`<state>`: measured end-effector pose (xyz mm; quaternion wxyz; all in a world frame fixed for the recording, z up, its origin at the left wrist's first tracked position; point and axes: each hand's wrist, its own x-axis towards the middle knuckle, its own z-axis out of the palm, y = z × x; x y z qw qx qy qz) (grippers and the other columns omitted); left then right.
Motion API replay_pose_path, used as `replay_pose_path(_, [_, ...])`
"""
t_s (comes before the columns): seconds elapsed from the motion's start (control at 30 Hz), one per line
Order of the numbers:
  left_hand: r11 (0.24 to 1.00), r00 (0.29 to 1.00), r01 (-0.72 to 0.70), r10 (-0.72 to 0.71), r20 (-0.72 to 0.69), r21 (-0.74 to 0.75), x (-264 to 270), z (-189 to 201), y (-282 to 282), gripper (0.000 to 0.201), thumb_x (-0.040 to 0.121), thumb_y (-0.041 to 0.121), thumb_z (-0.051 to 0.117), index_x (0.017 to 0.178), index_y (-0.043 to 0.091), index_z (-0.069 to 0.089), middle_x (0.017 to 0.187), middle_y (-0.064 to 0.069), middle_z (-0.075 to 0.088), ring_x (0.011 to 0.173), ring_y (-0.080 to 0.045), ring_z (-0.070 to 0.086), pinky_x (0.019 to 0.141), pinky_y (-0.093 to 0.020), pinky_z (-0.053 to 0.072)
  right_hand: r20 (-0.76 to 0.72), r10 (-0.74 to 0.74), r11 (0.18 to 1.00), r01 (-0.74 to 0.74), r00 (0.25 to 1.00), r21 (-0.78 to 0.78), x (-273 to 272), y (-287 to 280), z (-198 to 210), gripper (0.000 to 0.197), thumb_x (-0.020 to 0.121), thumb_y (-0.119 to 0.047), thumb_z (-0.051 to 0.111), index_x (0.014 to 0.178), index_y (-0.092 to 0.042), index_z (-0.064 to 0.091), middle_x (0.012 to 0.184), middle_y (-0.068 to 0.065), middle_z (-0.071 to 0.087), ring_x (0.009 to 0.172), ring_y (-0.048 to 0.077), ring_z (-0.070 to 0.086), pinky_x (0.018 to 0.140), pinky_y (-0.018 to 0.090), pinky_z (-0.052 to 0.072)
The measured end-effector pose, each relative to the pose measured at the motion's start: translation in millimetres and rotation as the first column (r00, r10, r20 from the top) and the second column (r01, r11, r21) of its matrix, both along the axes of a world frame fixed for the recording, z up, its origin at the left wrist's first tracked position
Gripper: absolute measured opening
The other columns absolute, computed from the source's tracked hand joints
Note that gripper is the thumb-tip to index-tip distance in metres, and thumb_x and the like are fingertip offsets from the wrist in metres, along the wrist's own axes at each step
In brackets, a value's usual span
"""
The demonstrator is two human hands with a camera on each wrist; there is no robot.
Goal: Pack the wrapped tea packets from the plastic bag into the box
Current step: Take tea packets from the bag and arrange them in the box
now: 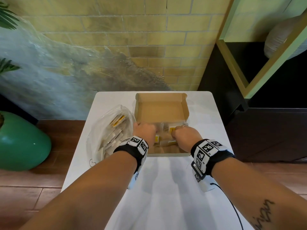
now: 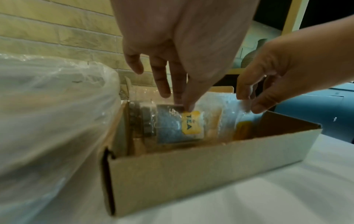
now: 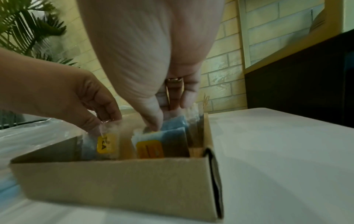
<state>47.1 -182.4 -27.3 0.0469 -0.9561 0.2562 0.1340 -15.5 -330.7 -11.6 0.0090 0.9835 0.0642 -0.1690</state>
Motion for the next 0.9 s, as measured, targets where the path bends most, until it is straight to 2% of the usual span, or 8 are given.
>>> replay_pose_path(0.1, [1.0,1.0,0.008,-0.007,-0.005,0.021,0.2,-0.8,0.4,0.037,0.083,0.005,0.043,0.108,0.023,0.063,0.1,0.001,0.066,0.105,-0.022,0.054,0.1,-0.036,0.027,0.018,0.0,1.0,0.0,1.0,-0.026,0.6,-1.1,-2.1,0.028,0.086,0.004,0.044,0.106,-0.009,0.06,0.108,0.011,0.06,0.1,0.031,0.058,0.072,0.033,0.043])
replay_pose_path(0.23, [0.999,1.0,0.018,-0.018,0.0,0.043,4.3,5.1,1.6,0.032,0.082,0.004,0.045,0.098,0.023,0.065,0.09,0.002,0.066,0.097,-0.022,0.057,0.094,-0.034,0.029,0.057,0.005,0.999,-0.003,0.998,-0.038,4.7,-6.0,-0.7,0.028,0.087,0.002,0.045,0.107,-0.01,0.06,0.106,0.009,0.061,0.098,0.03,0.059,0.068,0.031,0.039])
replay_pose_path(0.37, [0.998,1.0,0.029,-0.029,0.009,0.055,10.2,11.7,1.7,0.032,0.081,0.002,0.045,0.097,0.02,0.066,0.079,0.003,0.058,0.091,-0.022,0.056,0.096,-0.034,0.028,0.131,-0.031,1.0,0.031,0.991,0.004,8.6,-14.0,4.8,0.026,0.085,0.004,0.046,0.1,-0.01,0.062,0.102,0.008,0.06,0.093,0.03,0.059,0.07,0.032,0.044])
replay_pose_path(0.5, [0.994,0.999,0.037,-0.037,-0.001,0.1,9.1,8.8,2.1,0.034,0.083,0.005,0.047,0.107,0.022,0.063,0.096,0.001,0.065,0.104,-0.022,0.053,0.104,-0.038,0.025,0.138,-0.056,0.998,0.055,0.989,0.013,7.6,-17.3,3.7,0.026,0.086,0.004,0.046,0.1,-0.011,0.062,0.102,0.009,0.06,0.093,0.03,0.058,0.072,0.034,0.047])
replay_pose_path(0.6, [0.993,0.999,0.043,-0.044,0.001,0.11,8.4,7.1,2.1,0.036,0.083,0.003,0.046,0.11,0.022,0.061,0.103,0.001,0.065,0.108,-0.023,0.052,0.103,-0.038,0.026,0.096,-0.042,0.999,0.041,0.994,0.009,5.3,-16.0,-2.2,0.028,0.086,0.005,0.043,0.102,-0.01,0.06,0.104,0.01,0.06,0.097,0.03,0.057,0.072,0.034,0.046])
replay_pose_path(0.73, [0.987,1.0,0.024,-0.022,-0.011,0.161,9.2,11.2,2.0,0.028,0.083,0.004,0.047,0.101,0.022,0.059,0.097,0.002,0.063,0.103,-0.022,0.054,0.1,-0.041,0.027,0.067,-0.019,0.999,0.021,0.998,-0.031,5.1,-13.4,-7.6,0.028,0.09,0.002,0.041,0.109,-0.01,0.059,0.109,0.01,0.058,0.102,0.031,0.056,0.074,0.035,0.046])
replay_pose_path(0.9, [0.975,0.997,0.022,-0.039,0.073,0.223,14.6,16.0,4.6,0.021,0.086,0.01,0.047,0.099,0.021,0.06,0.096,0.001,0.064,0.101,-0.023,0.054,0.099,-0.044,0.029,0.099,-0.05,0.999,0.051,0.994,-0.011,8.9,-13.9,-5.4,0.029,0.088,0.005,0.042,0.107,-0.009,0.059,0.107,0.01,0.059,0.101,0.031,0.056,0.072,0.034,0.044])
